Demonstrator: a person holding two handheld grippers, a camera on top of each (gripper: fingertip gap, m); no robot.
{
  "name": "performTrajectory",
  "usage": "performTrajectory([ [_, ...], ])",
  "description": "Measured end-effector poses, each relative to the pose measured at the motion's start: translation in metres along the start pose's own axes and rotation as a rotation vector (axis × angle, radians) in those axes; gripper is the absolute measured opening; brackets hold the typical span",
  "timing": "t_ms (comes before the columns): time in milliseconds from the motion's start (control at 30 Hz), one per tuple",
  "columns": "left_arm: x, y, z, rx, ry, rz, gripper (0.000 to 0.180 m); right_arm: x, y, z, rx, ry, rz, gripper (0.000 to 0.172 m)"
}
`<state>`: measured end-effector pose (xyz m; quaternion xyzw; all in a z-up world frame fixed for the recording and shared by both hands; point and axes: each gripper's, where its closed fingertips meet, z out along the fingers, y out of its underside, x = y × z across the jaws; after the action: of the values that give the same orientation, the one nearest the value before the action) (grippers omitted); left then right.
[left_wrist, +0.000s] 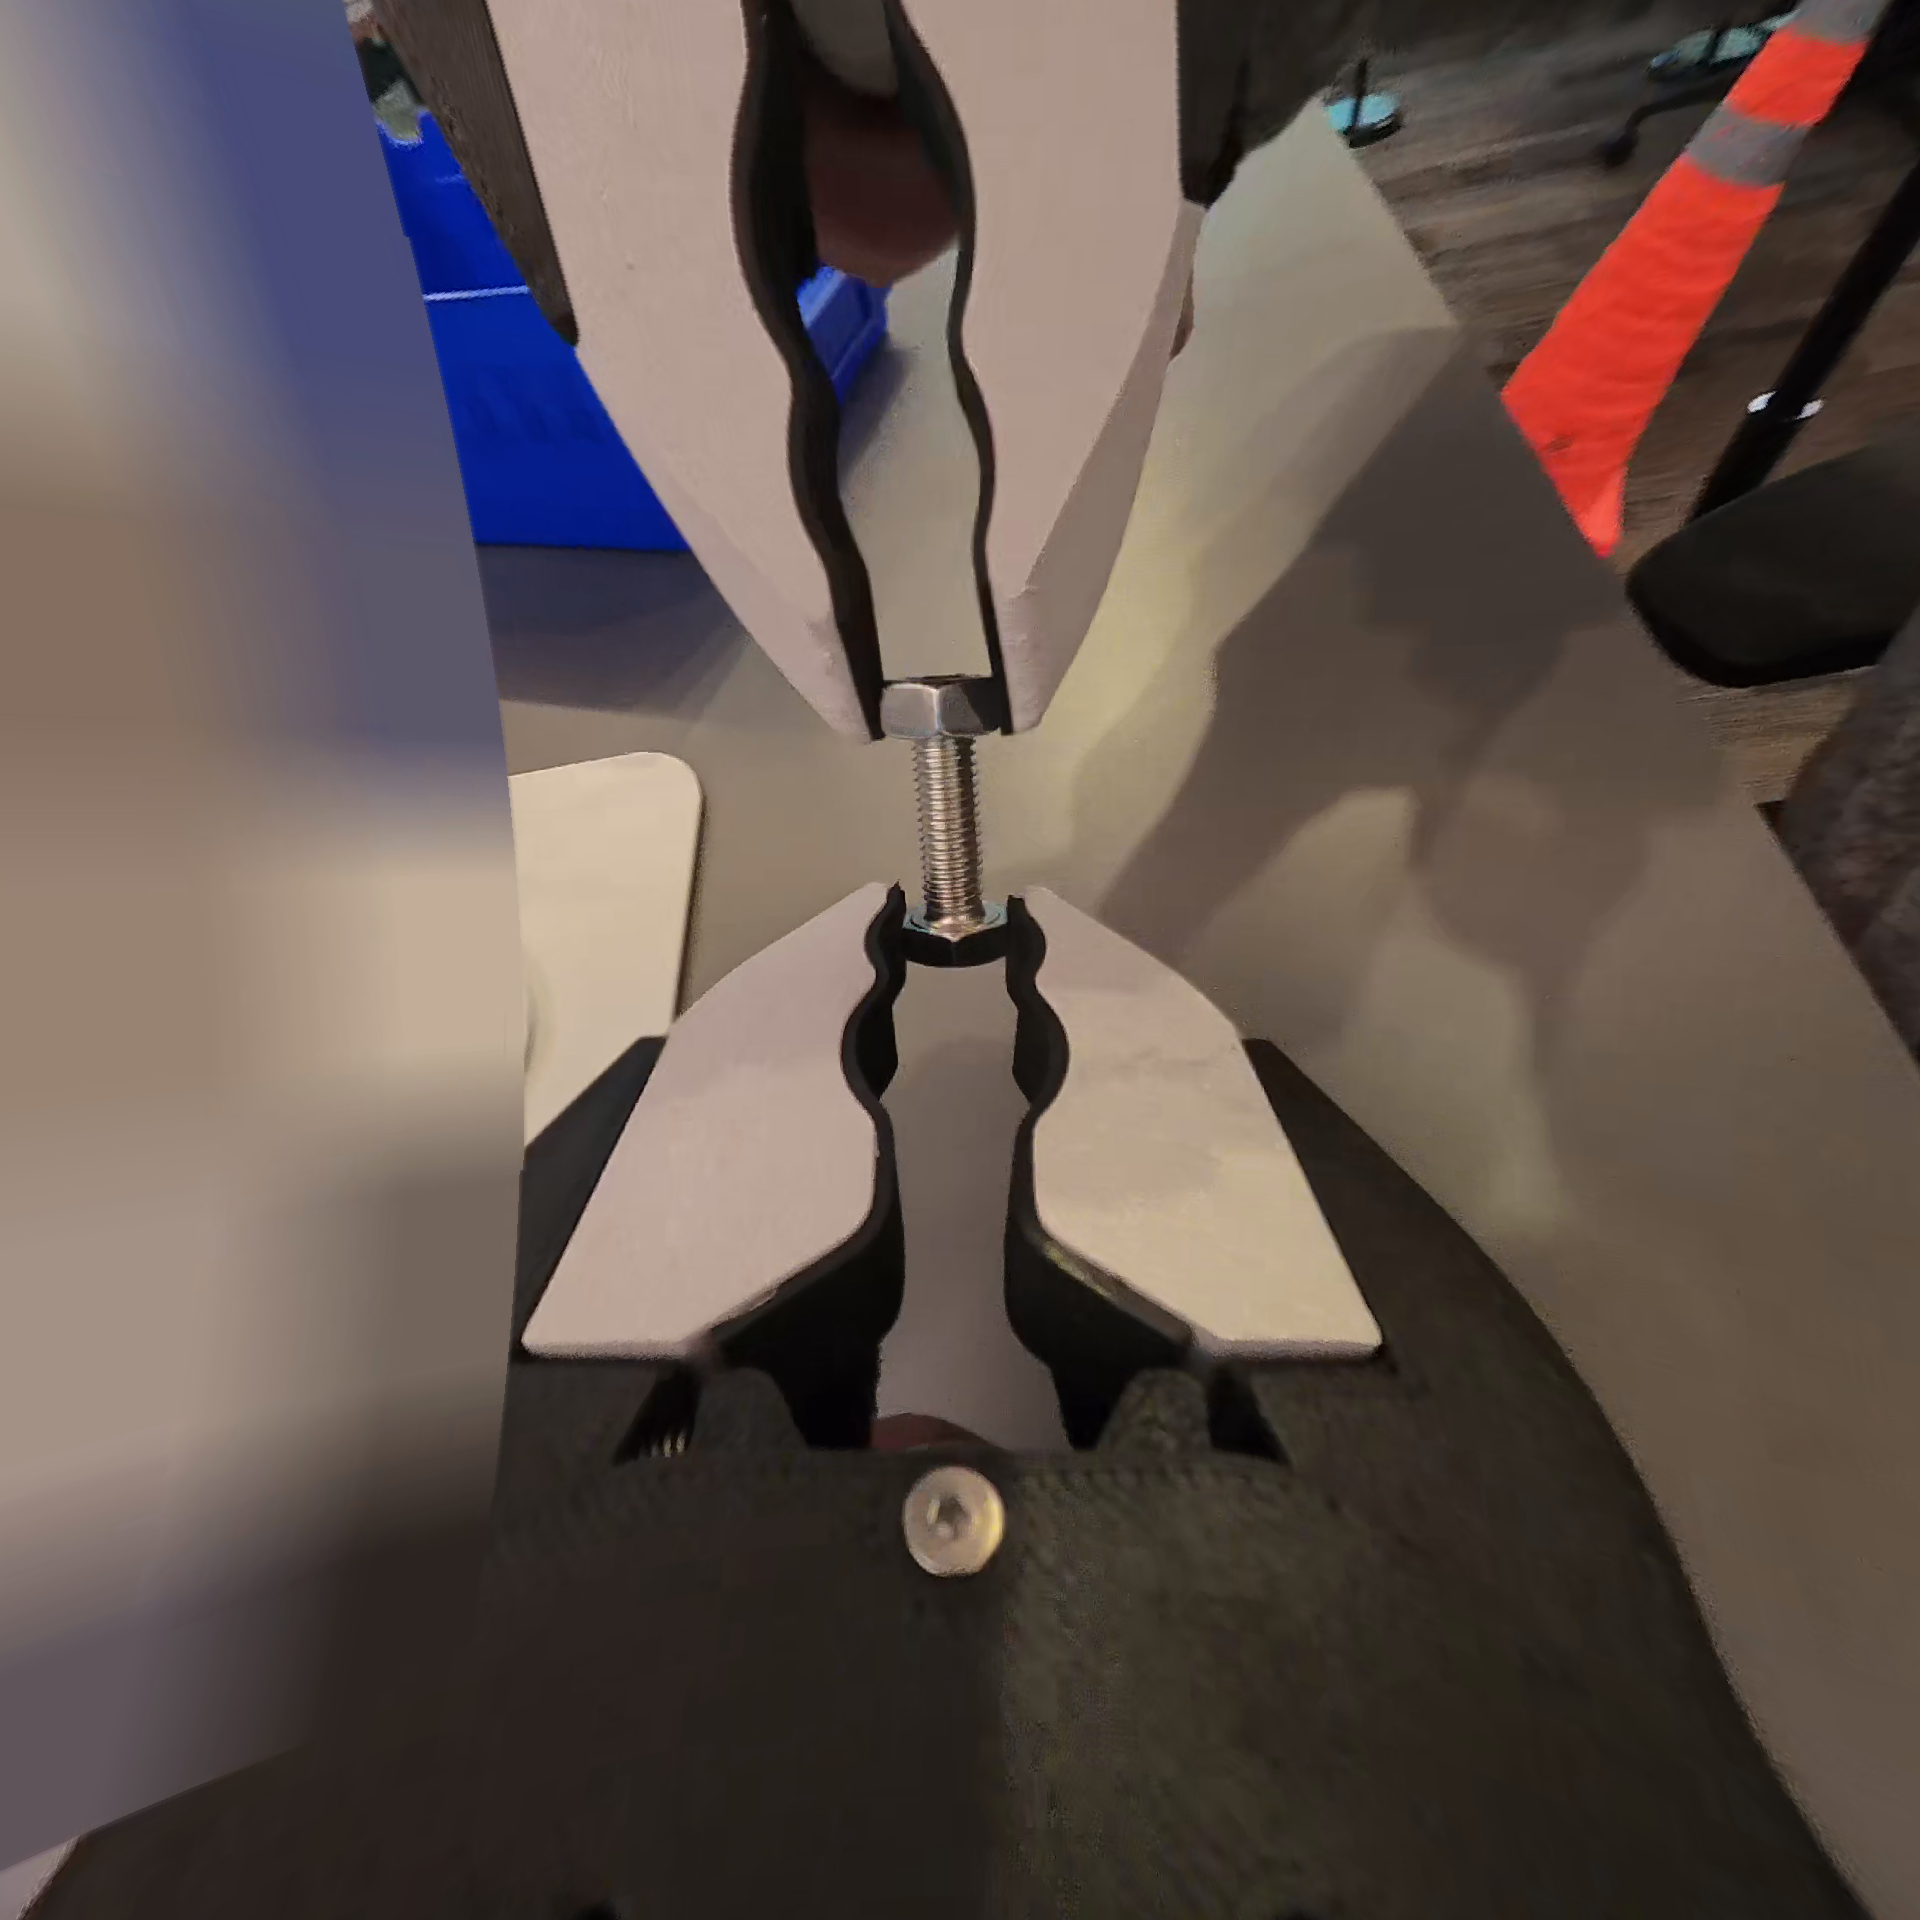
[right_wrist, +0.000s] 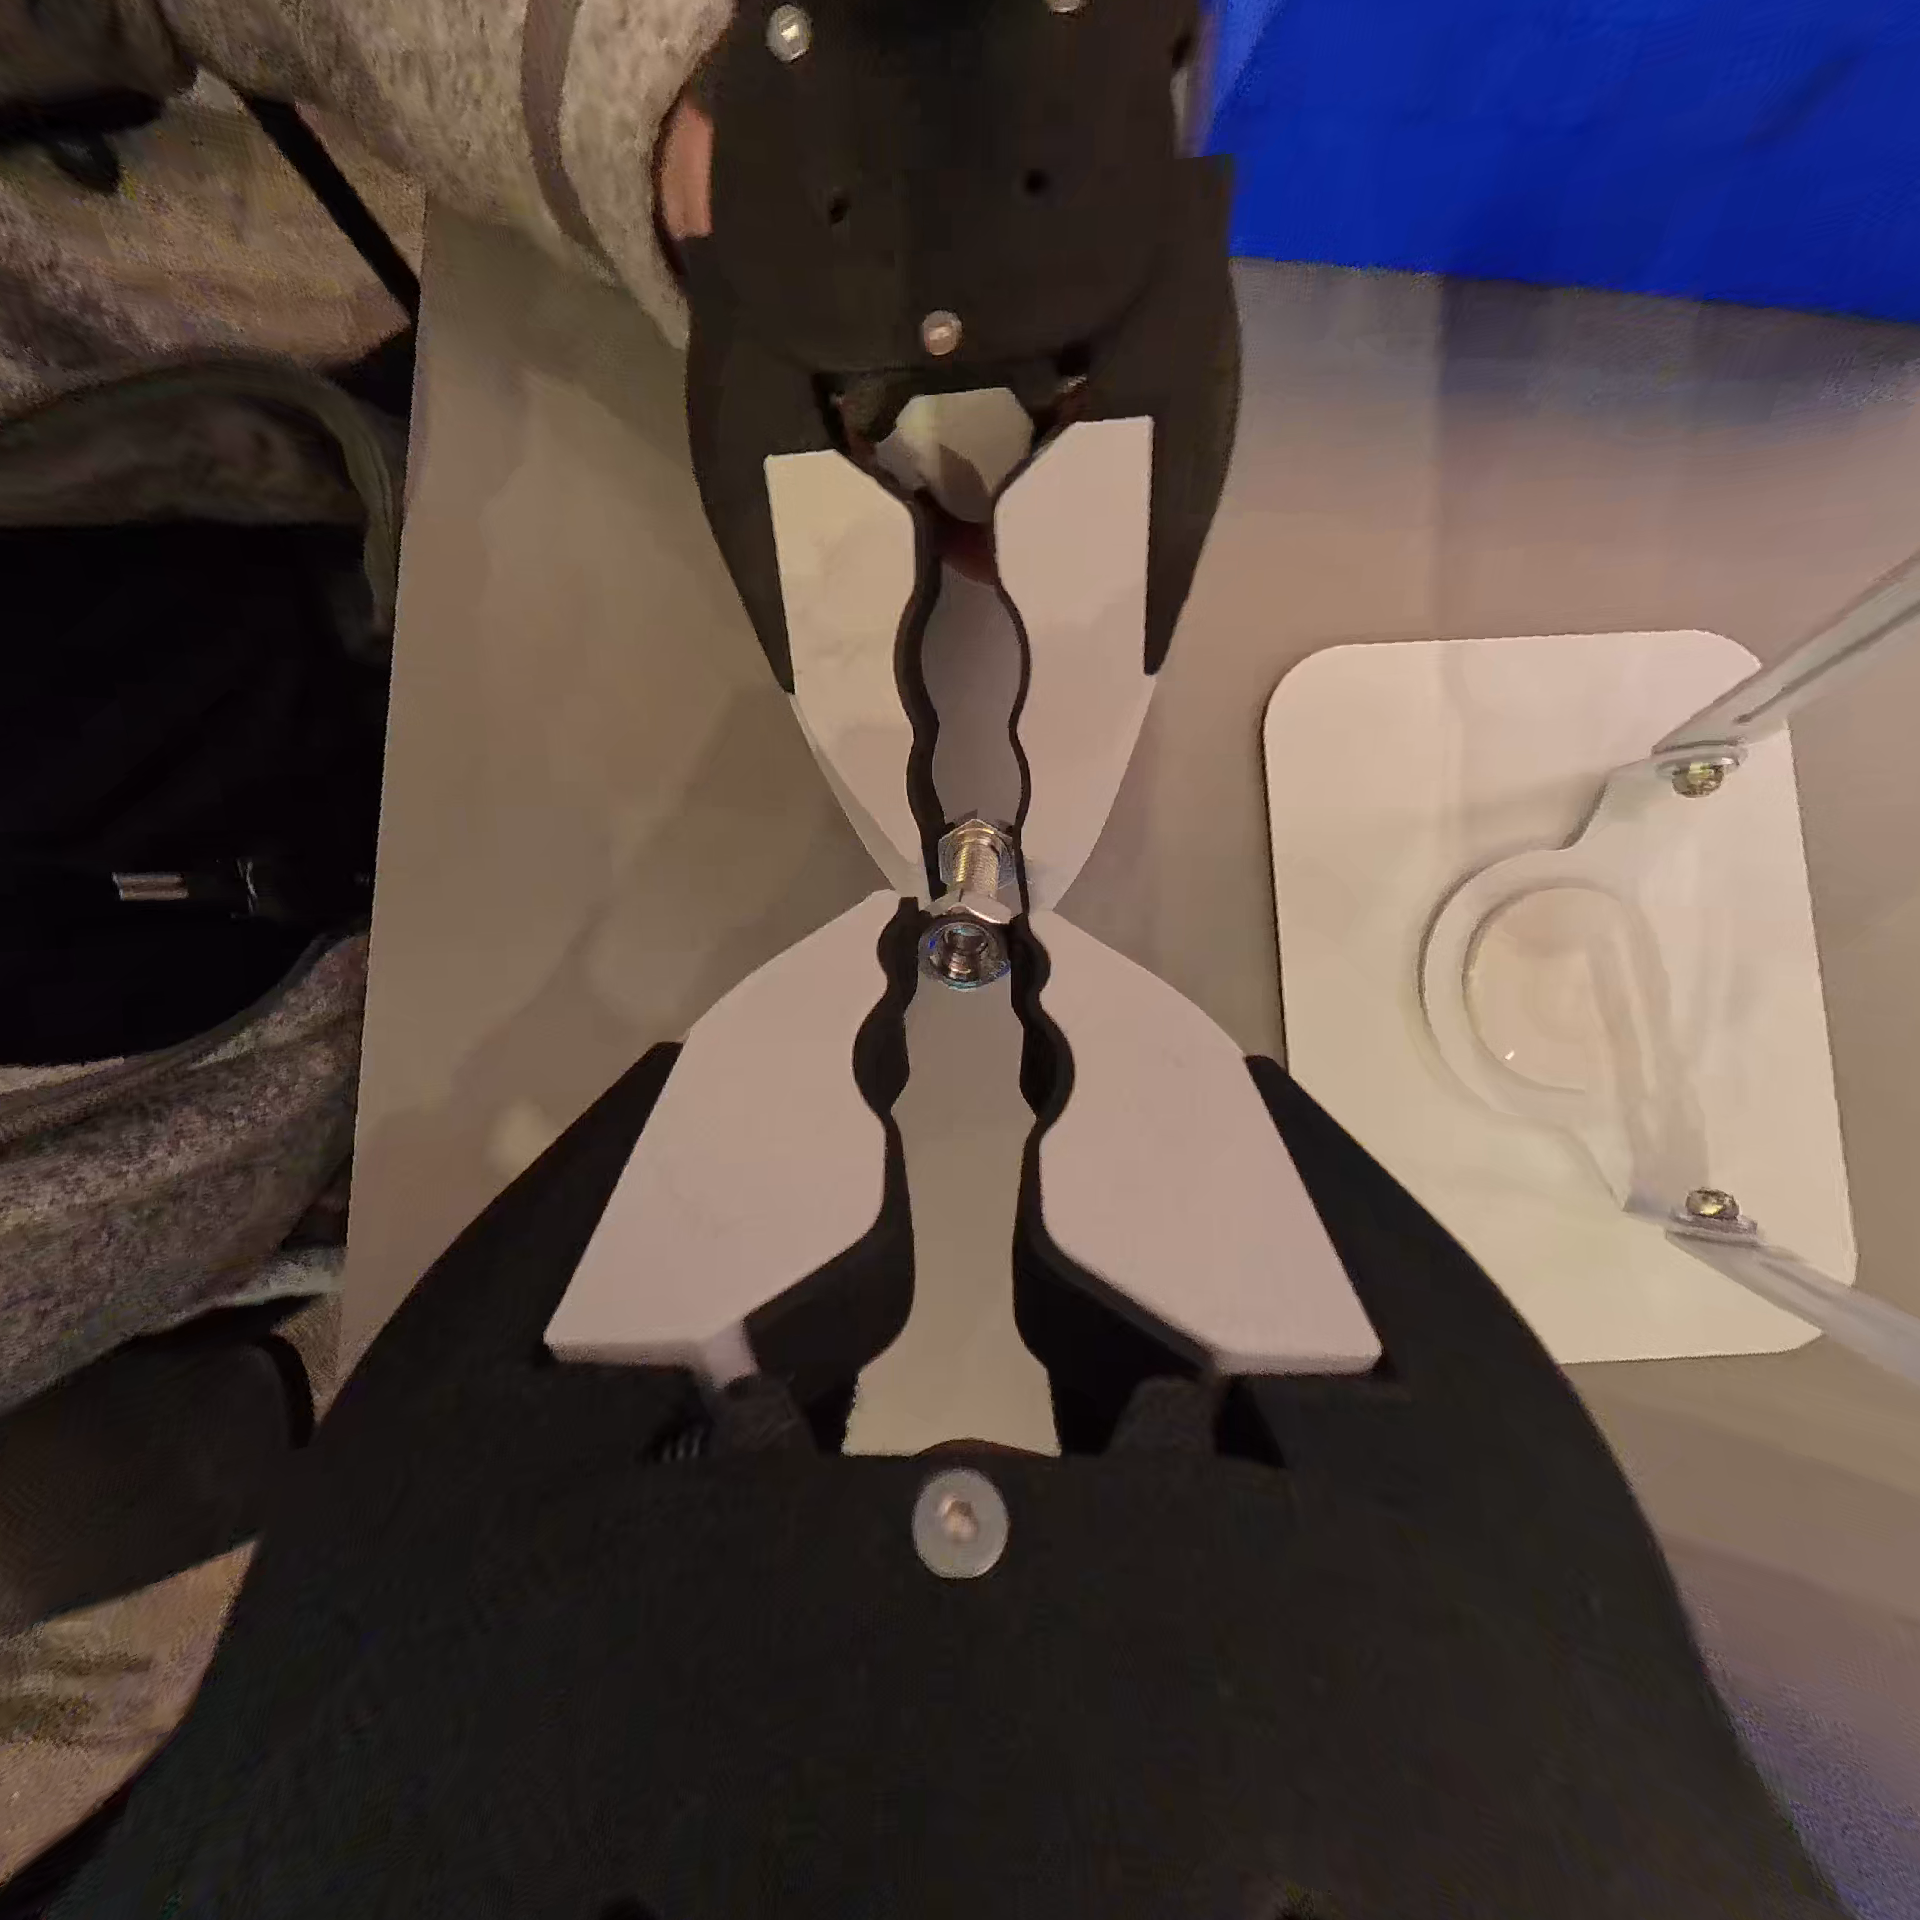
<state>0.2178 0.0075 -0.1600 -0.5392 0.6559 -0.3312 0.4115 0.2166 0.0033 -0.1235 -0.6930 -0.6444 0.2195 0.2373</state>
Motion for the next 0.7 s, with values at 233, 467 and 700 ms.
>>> performTrajectory([
  [233,-0.017,0.006,0.000,-0.109,-0.211,0.154,0.017,0.010,0.004,0.002,0.100,0.042,0.125,0.017],
  [467,-0.030,0.006,-0.004,-0.223,-0.395,0.331,0.017,0.018,0.005,0.002,0.258,0.065,0.254,0.017],
  [700,-0.040,0.006,-0.010,-0.345,-0.560,0.591,0.018,0.020,0.007,0.004,0.440,-0.003,0.420,0.017],
])
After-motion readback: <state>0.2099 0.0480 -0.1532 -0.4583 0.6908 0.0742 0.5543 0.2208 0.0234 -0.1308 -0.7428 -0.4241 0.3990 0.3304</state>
